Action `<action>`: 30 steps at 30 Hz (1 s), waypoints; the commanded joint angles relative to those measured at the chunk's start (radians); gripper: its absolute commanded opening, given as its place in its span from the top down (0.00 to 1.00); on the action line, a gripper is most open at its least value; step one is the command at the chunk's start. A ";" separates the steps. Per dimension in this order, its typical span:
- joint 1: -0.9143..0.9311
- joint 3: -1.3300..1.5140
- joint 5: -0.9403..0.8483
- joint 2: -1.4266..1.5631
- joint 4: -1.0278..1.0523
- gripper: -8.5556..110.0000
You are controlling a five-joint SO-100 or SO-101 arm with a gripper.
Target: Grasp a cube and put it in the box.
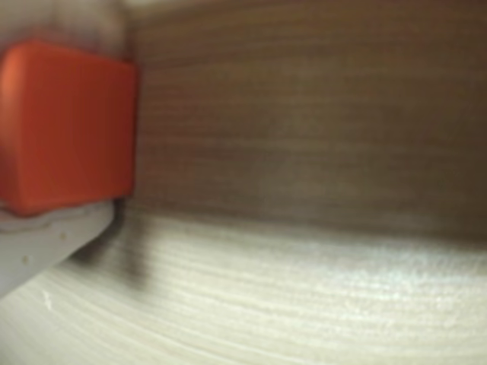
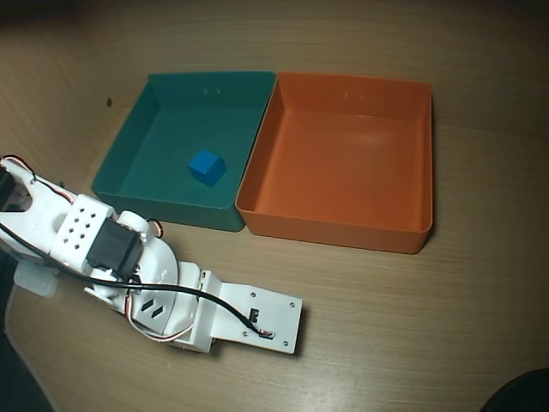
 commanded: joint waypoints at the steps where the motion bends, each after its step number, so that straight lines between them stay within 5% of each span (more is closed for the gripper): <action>1: 0.005 -0.035 0.006 0.023 0.000 0.99; 17: 0.011 -0.054 0.006 0.043 -0.012 0.98; 30: -0.012 -0.054 -0.009 0.428 -0.015 0.98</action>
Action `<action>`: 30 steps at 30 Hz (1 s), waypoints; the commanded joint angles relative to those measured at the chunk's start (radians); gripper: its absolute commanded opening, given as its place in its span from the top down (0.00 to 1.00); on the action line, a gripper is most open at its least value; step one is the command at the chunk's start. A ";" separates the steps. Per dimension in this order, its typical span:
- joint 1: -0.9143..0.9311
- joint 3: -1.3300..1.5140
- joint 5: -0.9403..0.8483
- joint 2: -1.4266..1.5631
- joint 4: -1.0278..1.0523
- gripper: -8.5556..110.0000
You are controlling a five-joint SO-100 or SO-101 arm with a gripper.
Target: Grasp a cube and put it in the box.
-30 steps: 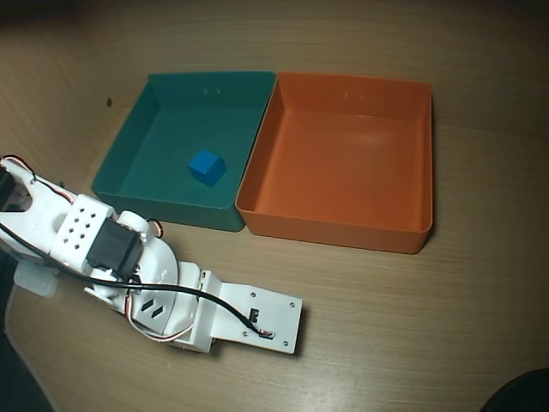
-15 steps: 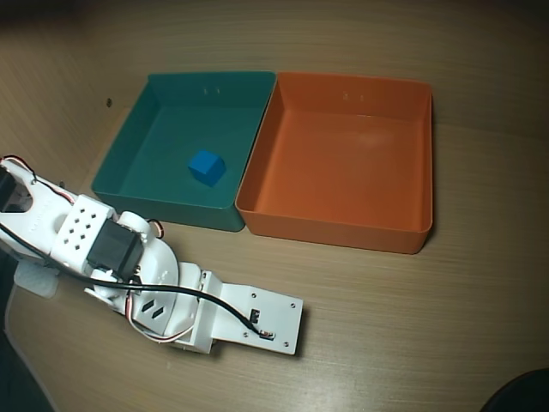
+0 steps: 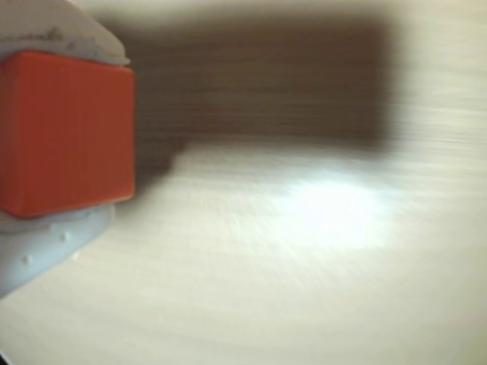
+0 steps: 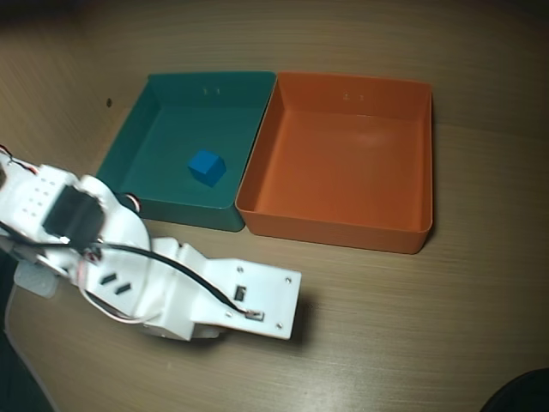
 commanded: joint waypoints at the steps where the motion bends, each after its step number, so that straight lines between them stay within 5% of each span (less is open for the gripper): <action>1: -0.026 -0.048 -0.009 0.181 -0.012 0.98; 16: -0.253 -0.055 0.005 0.302 -0.014 0.98; 30: -0.345 -0.391 0.008 0.075 0.003 0.98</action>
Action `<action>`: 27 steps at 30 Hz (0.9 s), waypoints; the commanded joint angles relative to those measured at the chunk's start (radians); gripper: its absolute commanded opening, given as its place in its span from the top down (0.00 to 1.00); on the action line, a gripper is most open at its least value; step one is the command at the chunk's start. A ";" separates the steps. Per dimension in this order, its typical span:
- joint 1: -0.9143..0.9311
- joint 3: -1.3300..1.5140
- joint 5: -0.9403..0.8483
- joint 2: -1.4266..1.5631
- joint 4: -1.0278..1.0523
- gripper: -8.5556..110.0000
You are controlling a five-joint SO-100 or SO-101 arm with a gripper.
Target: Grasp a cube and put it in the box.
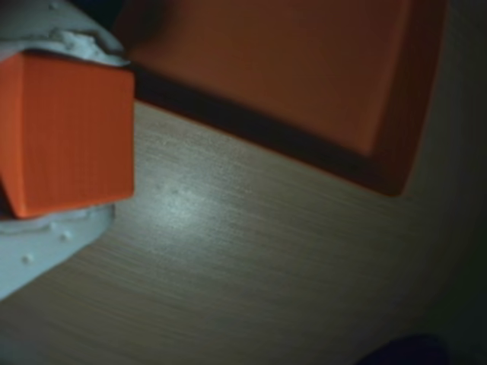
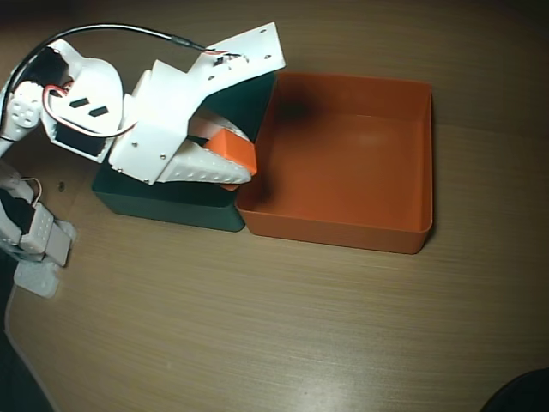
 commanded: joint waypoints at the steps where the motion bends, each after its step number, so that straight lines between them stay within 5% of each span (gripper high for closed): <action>1: -0.021 -0.138 0.008 -0.037 -0.005 0.98; 27: -0.173 -0.707 0.006 -0.744 -0.017 0.98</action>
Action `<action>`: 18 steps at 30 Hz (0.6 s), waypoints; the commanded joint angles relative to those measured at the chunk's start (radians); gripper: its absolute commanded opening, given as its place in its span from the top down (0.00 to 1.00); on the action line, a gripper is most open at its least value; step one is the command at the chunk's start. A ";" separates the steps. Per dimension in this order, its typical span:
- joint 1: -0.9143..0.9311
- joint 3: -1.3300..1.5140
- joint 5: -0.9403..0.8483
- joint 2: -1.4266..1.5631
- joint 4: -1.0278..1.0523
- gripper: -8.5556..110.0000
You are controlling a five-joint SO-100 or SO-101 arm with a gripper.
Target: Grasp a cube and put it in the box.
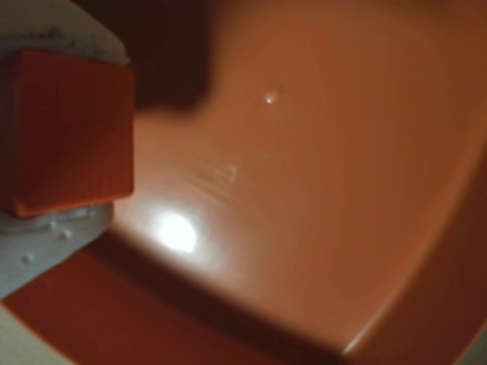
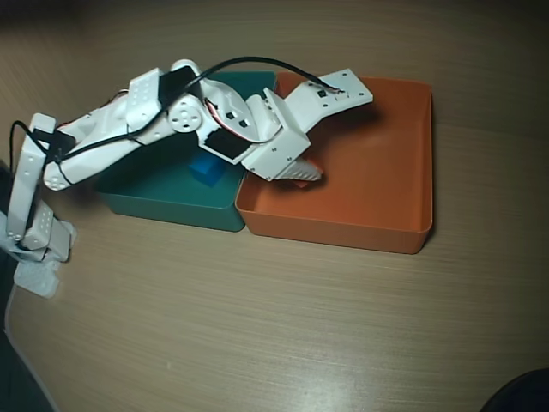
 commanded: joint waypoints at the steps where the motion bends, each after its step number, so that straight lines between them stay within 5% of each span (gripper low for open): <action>1: 0.006 -0.124 0.006 0.003 -0.015 0.98; 18: 0.005 -0.146 0.006 -0.012 -0.008 0.92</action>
